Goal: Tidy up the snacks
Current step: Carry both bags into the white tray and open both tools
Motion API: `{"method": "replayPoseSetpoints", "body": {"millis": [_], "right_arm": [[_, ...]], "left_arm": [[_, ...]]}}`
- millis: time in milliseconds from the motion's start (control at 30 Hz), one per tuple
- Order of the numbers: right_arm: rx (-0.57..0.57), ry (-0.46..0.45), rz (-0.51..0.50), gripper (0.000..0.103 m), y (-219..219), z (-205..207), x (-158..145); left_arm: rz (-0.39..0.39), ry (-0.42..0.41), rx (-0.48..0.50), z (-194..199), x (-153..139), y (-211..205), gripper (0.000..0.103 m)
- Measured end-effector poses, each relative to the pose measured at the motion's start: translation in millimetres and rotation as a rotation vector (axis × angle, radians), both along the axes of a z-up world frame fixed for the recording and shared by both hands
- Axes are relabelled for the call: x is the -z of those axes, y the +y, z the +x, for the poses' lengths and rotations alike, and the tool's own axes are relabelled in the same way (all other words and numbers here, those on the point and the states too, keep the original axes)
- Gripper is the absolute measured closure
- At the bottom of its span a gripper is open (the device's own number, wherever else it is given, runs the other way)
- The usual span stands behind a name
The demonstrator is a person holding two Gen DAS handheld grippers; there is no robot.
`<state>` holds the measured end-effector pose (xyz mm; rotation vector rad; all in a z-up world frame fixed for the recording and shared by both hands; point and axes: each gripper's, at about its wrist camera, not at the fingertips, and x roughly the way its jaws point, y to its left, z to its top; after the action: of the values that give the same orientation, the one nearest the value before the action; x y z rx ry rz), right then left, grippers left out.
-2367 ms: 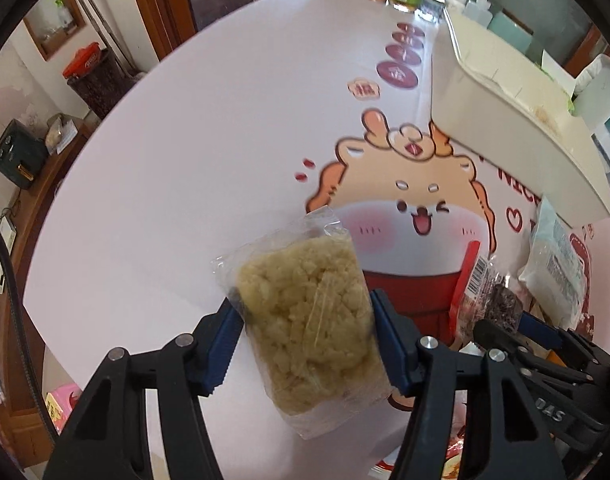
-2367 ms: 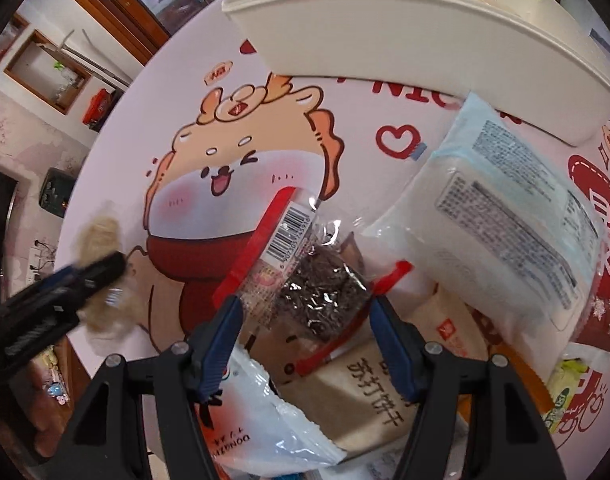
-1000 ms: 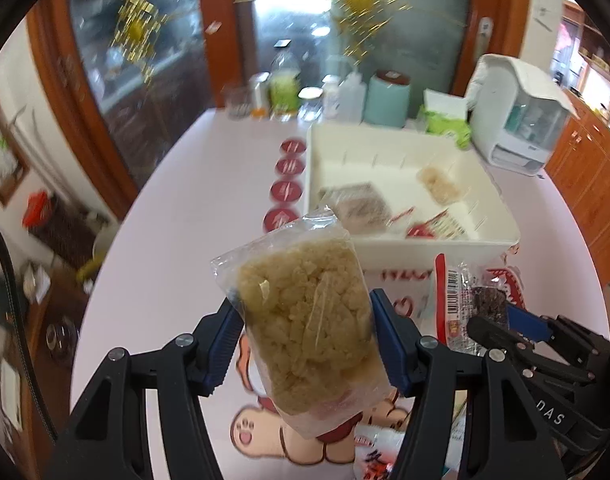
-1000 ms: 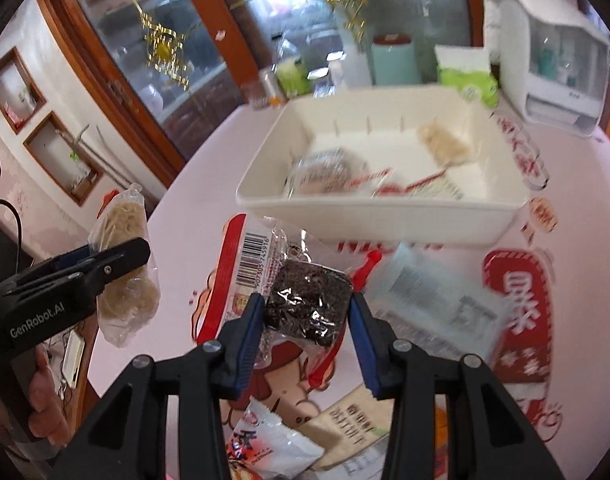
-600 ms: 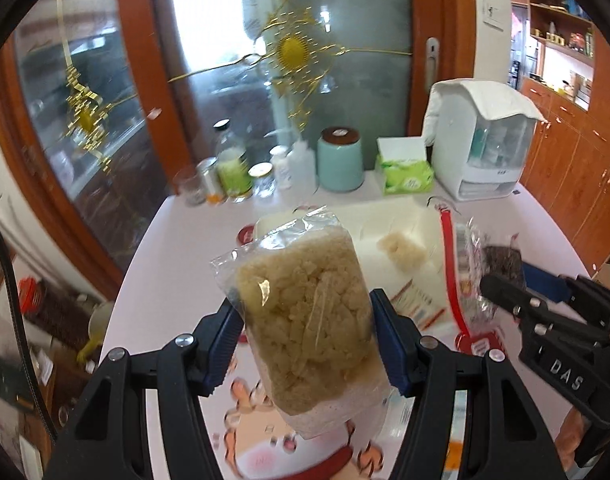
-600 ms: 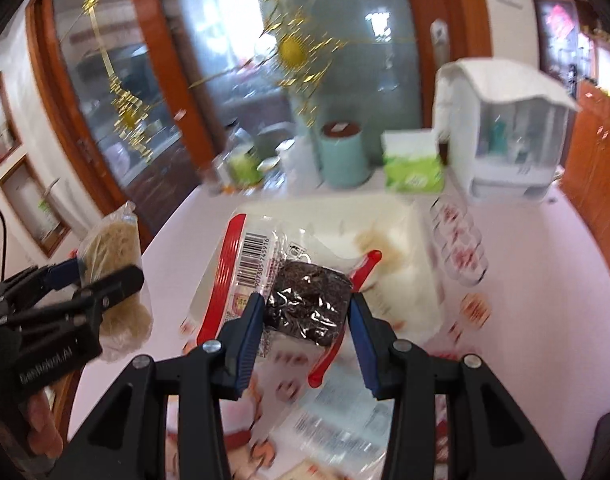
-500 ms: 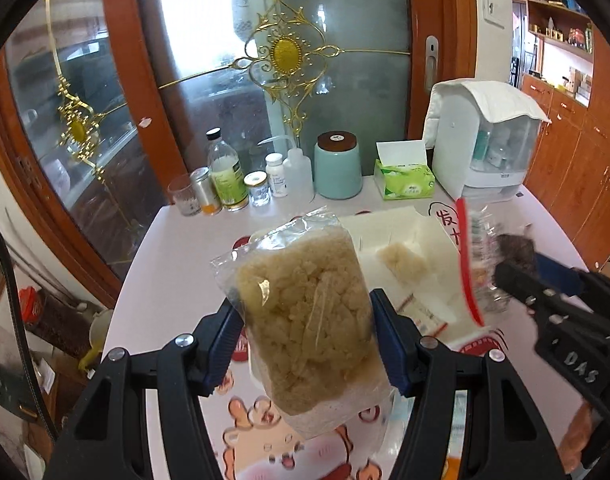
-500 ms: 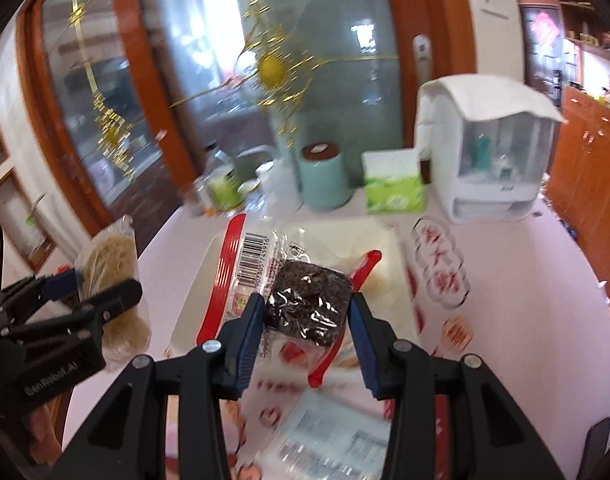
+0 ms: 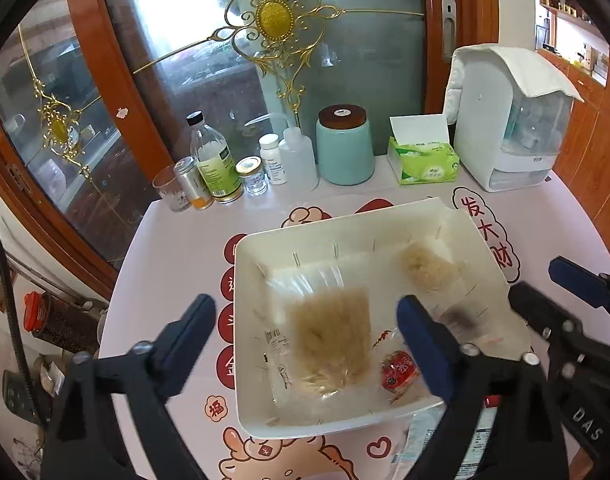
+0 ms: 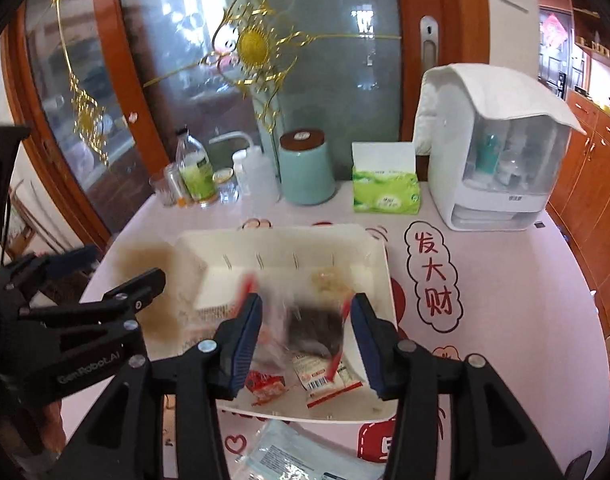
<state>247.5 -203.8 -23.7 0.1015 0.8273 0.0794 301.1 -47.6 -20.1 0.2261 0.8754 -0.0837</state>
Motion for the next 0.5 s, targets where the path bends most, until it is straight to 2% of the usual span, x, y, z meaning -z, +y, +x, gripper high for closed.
{"method": "replayPoseSetpoints", "body": {"millis": [100, 167, 500], "right_arm": [[-0.003, -0.003, 0.010, 0.038, 0, -6, 6], [-0.010, -0.006, 0.022, 0.035, 1, -8, 7], [-0.067, -0.017, 0.022, 0.035, 7, -34, -1]], "left_arm": [[0.008, 0.004, 0.004, -4, 4, 3, 0.010], [0.015, 0.012, -0.006, -7, 6, 4, 0.010], [-0.028, 0.009, -0.027, -36, -5, 16, 0.010]]}}
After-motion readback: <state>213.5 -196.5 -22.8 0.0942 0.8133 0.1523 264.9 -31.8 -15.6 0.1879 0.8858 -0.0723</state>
